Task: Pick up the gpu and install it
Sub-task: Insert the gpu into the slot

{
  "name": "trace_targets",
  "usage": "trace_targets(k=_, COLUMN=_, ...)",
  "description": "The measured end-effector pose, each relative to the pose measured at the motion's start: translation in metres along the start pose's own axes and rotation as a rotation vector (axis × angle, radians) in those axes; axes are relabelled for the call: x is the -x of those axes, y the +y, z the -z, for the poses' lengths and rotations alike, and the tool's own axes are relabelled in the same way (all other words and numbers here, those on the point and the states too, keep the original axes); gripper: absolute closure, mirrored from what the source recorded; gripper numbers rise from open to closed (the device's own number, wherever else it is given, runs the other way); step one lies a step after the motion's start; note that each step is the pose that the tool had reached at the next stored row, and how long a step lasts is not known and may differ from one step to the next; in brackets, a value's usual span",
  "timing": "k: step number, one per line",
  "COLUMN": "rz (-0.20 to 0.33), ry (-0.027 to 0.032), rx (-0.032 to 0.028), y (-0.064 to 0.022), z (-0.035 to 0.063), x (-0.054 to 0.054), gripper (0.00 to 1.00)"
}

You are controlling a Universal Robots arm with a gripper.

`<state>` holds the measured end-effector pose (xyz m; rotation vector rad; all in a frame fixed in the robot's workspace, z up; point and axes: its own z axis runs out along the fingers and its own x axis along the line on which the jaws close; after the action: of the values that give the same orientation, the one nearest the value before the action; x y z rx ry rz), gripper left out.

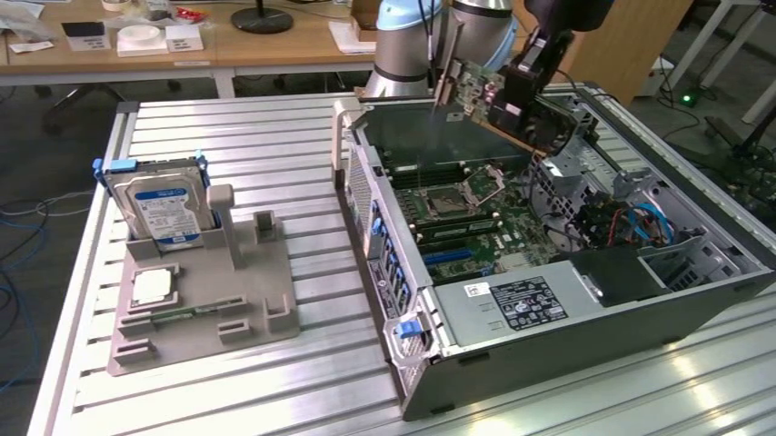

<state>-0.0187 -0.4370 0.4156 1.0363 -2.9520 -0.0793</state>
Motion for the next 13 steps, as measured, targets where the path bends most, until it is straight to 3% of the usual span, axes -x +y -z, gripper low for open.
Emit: trace_targets(k=13, rz=0.166, ry=0.0086, rx=0.0009, y=0.0000, z=0.0000, x=0.0000, gripper=0.72)
